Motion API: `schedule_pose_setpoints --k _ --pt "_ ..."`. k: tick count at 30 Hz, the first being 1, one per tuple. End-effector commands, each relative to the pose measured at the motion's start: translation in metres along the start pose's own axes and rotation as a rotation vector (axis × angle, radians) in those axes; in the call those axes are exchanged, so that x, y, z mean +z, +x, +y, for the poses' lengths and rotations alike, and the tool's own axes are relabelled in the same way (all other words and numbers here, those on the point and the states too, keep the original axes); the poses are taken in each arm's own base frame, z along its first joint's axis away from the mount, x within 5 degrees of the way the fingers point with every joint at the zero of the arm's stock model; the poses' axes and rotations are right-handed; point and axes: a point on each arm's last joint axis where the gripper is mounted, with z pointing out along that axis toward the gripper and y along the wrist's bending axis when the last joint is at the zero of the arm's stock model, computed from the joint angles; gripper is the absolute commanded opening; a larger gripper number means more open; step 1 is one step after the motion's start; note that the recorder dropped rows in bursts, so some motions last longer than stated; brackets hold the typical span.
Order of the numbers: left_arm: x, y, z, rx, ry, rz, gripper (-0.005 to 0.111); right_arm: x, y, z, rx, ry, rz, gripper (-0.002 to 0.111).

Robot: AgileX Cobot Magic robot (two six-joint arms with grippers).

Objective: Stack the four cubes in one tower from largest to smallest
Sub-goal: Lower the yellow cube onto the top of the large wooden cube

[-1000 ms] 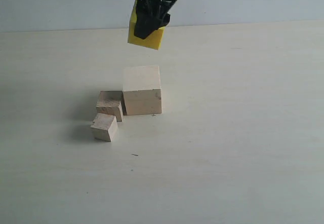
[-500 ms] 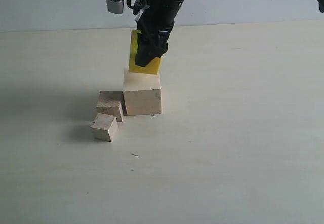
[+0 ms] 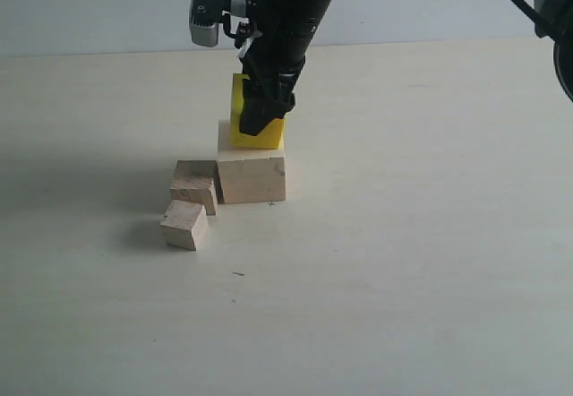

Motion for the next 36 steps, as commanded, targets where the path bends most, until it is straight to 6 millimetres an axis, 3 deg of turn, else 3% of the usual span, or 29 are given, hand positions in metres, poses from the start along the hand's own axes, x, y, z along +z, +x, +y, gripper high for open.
schedule_pose_setpoints --k 1,23,27,36 --pt "-0.0001 0.0001 0.0001 0.008 0.0 -0.01 0.0 -0.0041 -0.0022 -0.0013 -0.004 0.007 -0.024 0.001" --pt "-0.0001 0.0001 0.0001 0.008 0.0 -0.01 0.0 -0.0041 -0.0022 -0.0013 0.006 0.007 -0.024 0.001" --pt "-0.0001 0.0001 0.0001 0.008 0.0 -0.01 0.0 -0.0041 -0.0022 -0.0013 0.091 0.006 -0.024 0.001" --pt "-0.0001 0.0001 0.0001 0.008 0.0 -0.01 0.0 -0.0042 -0.0041 -0.0005 0.095 -0.004 -0.045 0.001"
